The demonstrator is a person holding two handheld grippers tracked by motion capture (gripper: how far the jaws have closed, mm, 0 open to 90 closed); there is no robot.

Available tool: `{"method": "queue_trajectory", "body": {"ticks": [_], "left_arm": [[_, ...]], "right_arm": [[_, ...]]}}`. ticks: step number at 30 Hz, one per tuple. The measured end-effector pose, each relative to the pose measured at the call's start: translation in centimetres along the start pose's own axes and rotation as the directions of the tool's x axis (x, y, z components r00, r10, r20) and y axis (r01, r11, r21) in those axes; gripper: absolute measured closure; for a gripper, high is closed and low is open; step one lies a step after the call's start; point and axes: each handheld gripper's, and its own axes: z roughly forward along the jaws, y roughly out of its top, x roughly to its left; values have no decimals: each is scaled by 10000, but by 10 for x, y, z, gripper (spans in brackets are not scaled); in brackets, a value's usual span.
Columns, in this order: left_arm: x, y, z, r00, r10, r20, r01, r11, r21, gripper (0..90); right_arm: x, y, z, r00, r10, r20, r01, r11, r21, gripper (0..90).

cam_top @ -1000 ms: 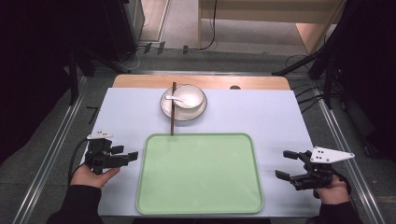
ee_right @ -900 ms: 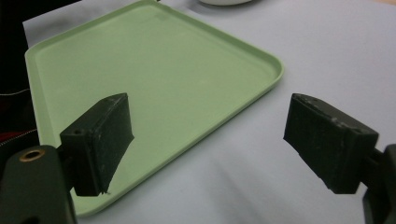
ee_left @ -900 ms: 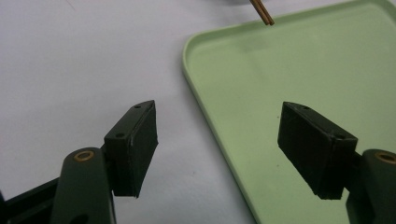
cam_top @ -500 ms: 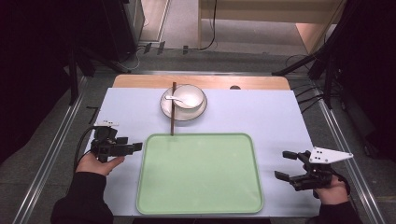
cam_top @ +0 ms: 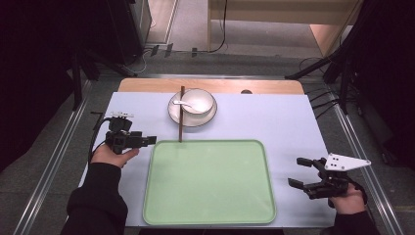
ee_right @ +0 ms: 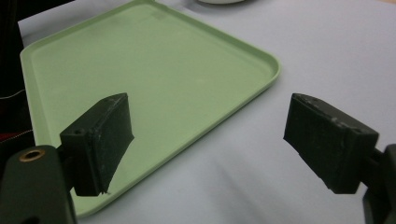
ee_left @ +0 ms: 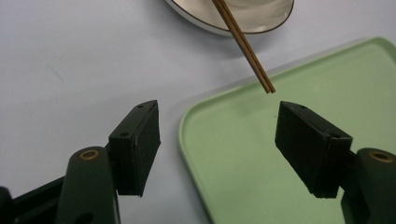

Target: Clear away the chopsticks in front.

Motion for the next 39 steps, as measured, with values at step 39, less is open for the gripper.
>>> {"method": "queue_trajectory", "body": {"ticks": [39], "left_arm": [[-16, 69, 75, 9958, -85, -911, 97, 9999, 122, 512]], "right_arm": [[-1, 1, -1, 10000, -13, -94, 11, 9998, -207, 157]]}}
